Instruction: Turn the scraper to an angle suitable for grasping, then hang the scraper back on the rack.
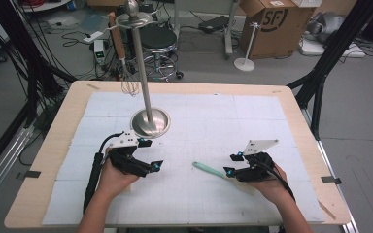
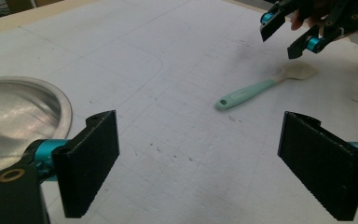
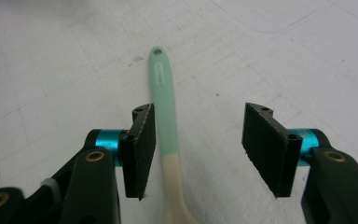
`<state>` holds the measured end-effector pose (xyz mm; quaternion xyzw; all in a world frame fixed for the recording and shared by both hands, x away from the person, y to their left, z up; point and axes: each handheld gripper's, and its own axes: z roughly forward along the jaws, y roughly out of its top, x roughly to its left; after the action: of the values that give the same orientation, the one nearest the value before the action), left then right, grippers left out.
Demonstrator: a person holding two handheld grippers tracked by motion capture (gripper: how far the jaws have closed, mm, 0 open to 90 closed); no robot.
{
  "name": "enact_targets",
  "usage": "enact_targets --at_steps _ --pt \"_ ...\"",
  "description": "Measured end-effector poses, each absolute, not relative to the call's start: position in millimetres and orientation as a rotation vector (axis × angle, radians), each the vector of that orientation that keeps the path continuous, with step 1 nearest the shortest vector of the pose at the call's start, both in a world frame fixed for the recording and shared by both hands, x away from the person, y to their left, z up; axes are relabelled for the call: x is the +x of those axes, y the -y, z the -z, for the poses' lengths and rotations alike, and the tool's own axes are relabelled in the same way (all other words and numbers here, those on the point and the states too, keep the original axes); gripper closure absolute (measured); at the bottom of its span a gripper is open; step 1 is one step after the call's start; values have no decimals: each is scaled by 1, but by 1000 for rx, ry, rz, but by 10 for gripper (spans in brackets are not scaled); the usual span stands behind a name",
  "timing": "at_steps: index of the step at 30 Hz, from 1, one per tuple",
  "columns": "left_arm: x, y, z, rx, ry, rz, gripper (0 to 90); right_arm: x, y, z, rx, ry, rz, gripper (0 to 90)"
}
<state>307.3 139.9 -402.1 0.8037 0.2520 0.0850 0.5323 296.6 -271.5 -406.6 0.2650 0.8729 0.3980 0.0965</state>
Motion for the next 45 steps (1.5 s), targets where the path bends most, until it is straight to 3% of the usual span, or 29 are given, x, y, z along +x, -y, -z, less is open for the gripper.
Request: enact_targets --at_steps 9,25,32,38,45 --pt "308 -140 402 1914 -601 -202 131 296 271 407 783 -2582 -1173 386" --pt "305 -143 401 1914 -603 -207 131 294 259 418 755 -2675 -1021 413" --pt "305 -143 401 1908 -602 -208 131 296 247 428 730 -2734 -888 527" --pt "305 -143 401 1909 -601 -207 131 290 245 429 703 -2765 -905 779" --pt "304 -143 400 1907 -600 -208 131 286 246 429 695 -2763 -902 790"
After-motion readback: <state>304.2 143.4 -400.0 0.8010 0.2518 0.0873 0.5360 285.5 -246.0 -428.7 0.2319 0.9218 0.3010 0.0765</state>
